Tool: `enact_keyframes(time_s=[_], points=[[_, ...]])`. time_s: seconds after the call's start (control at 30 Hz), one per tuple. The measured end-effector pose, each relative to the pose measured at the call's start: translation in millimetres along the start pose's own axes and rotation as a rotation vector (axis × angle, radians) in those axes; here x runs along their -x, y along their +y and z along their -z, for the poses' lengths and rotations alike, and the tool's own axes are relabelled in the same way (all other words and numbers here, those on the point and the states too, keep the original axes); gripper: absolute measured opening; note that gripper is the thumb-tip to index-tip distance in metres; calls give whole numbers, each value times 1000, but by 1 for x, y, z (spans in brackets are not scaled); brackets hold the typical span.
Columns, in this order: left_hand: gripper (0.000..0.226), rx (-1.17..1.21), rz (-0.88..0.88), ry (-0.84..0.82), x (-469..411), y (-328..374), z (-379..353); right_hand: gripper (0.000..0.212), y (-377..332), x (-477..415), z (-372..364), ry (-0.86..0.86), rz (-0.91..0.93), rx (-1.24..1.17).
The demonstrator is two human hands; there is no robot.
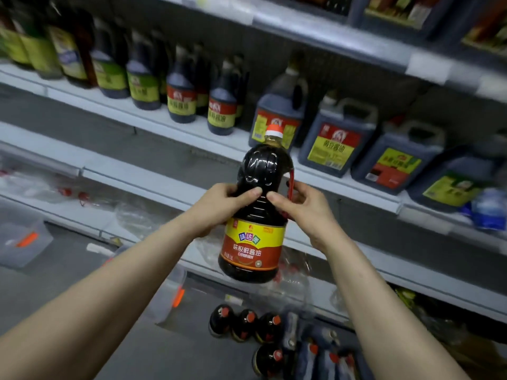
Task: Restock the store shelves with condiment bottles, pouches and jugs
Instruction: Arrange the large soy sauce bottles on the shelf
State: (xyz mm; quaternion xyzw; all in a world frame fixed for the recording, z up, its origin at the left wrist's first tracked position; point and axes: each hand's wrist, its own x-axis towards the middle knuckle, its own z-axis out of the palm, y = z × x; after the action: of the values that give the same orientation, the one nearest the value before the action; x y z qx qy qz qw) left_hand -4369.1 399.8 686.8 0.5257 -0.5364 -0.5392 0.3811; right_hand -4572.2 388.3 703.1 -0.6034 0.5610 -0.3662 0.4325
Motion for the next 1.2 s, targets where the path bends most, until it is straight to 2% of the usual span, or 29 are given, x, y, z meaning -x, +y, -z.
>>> enact_keyframes(time_s=[0.13,0.3,0.47,0.73,0.87,0.97,1.2], points=[[50,-38,-89,-10,1,43,-1,27,-38,3,25,33,81,-3],[62,-12,-191,-52,4,93,-5,39,-76,8,54,70,212,52],[59,-6,-310,-67,2,145,-11,49,-112,7,81,115,334,9],[51,13,-433,-56,-8,198,-17,43,-157,-5,117,121,482,15],[51,9,-482,-29,-23,220,-6,65,-182,-22,122,133,524,31],[58,-9,-513,-13,-35,234,11,70,-201,-42,119,132,551,25],[52,-18,-608,-20,-67,269,73,53,-255,-89,88,204,632,57]])
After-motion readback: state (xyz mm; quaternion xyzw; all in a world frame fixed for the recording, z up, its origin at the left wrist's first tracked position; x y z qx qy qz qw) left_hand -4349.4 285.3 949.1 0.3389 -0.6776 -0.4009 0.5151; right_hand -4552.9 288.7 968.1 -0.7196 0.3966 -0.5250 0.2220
